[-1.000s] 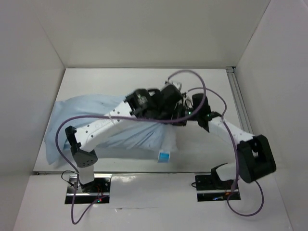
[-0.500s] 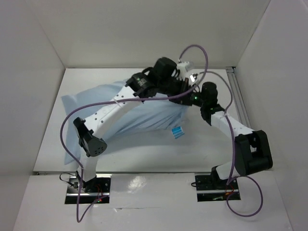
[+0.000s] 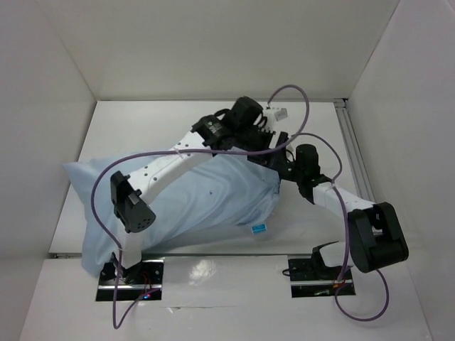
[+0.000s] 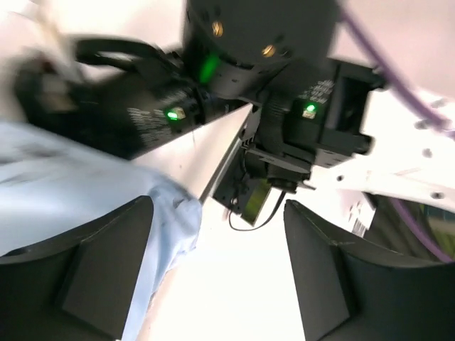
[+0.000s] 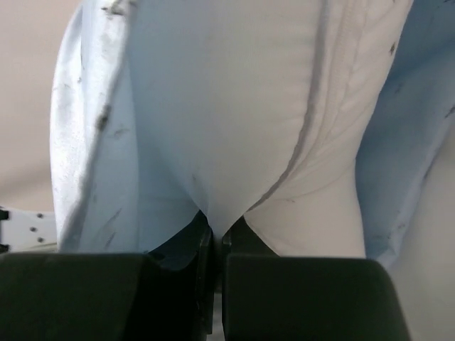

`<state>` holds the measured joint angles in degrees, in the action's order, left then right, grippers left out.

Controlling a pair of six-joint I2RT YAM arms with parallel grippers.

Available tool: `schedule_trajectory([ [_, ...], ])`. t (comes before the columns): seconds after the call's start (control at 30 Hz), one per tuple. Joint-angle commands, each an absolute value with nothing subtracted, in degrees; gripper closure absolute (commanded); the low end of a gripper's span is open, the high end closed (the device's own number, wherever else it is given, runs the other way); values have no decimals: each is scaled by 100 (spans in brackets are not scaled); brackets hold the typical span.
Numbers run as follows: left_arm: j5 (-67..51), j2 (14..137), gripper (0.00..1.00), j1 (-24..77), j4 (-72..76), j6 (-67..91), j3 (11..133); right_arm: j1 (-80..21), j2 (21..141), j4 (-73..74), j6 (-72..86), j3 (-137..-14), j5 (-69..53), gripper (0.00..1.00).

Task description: Put the pillow into the pillowcase

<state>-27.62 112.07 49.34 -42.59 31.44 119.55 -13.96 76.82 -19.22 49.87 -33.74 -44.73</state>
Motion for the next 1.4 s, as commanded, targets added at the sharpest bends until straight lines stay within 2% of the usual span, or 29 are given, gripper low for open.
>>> schedule_trajectory([
  [0.0,-2830,10460,13,4492,-4508,2804,12087,-1389,7313,-1023,4176,-3410,-4360,100],
  [0.07,-2708,10319,23,4046,-4509,2804,11831,-1389,7233,-635,3782,-3410,-4028,100],
  [0.1,-2707,10318,39,3878,-4509,2804,11682,-1389,7172,-146,3623,-3488,-3895,96],
  [0.13,-2646,10318,46,3728,-4509,2804,11681,-1389,7172,207,3438,-3733,-3711,89],
  [0.17,-2541,10388,48,3596,-4605,2804,11681,-1389,7120,585,3263,-3892,-3178,68],
  [0.2,-2218,10484,47,3386,-4666,2708,11872,-1389,7032,1198,2956,-4041,-2929,55],
  [0.23,-2093,10799,36,3297,-4763,2646,12022,-1389,6953,1474,2831,-4321,-2666,44],
  [0.27,-1605,11002,31,3226,-4912,2585,12224,-1389,6874,1703,2743,-4420,-2167,34],
  [0.33,-1215,11441,30,3077,-5395,2506,12856,-1389,6636,2240,2619,-4648,-1672,30],
  [0.37,-830,11800,26,3076,-5483,2505,12989,-1319,6575,2398,2619,-4702,-1313,30],
  [0.43,-774,12162,18,2962,-5537,2444,13052,-1100,6408,2627,2619,-4702,-1248,30],
  [0.53,-826,12427,14,2839,-5537,2391,12973,-599,6284,2506,2619,-4580,-1677,30],
  [0.6,-1193,12698,14,2839,-5590,2391,12973,-362,6336,2278,2741,-4474,-2412,30],
  [0.67,-1545,12762,25,2787,-5590,2338,12973,-211,6643,1830,2803,-4290,-2942,30],
  [0.7,-1677,12814,37,2786,-5590,2338,12973,-211,6792,1672,2856,-4228,-3405,34],
  [0.73,-1940,12814,81,2786,-5590,2338,12973,-368,7090,1470,2961,-4167,-3680,42],
  [0.77,-2047,12762,97,2786,-5590,2338,13034,-491,7223,1007,3049,-4044,-3918,53],
  [0.8,-2300,12762,100,2786,-5459,2338,13034,-649,7329,732,3180,-3973,-4251,64],
  [0.83,-2468,12666,100,2847,-5354,2390,13112,-1051,7504,147,3495,-3920,-4367,77],
  [0.9,-2741,12533,100,2987,-5116,2391,13218,-1527,7559,-454,3822,-3920,-4508,95],
  [0.97,-3014,12533,100,3304,-4870,2504,13613,-2160,7734,-1199,4209,-3998,-4562,100],
  [1.07,-3365,12779,100,3638,-4572,2688,14288,-2425,7813,-1913,4683,-3999,-4623,100],
  [1.17,-3700,12832,100,3700,-4106,3040,14344,-2225,7744,-2065,4930,-3938,-4439,100],
  [1.33,-3236,12622,99,3700,-3841,3033,14151,-1917,7348,-1574,4808,-3876,-3729,100],
  [1.37,-2904,12551,68,3700,-3841,2980,14063,-1916,7348,-1573,4808,-3876,-3657,100],
])
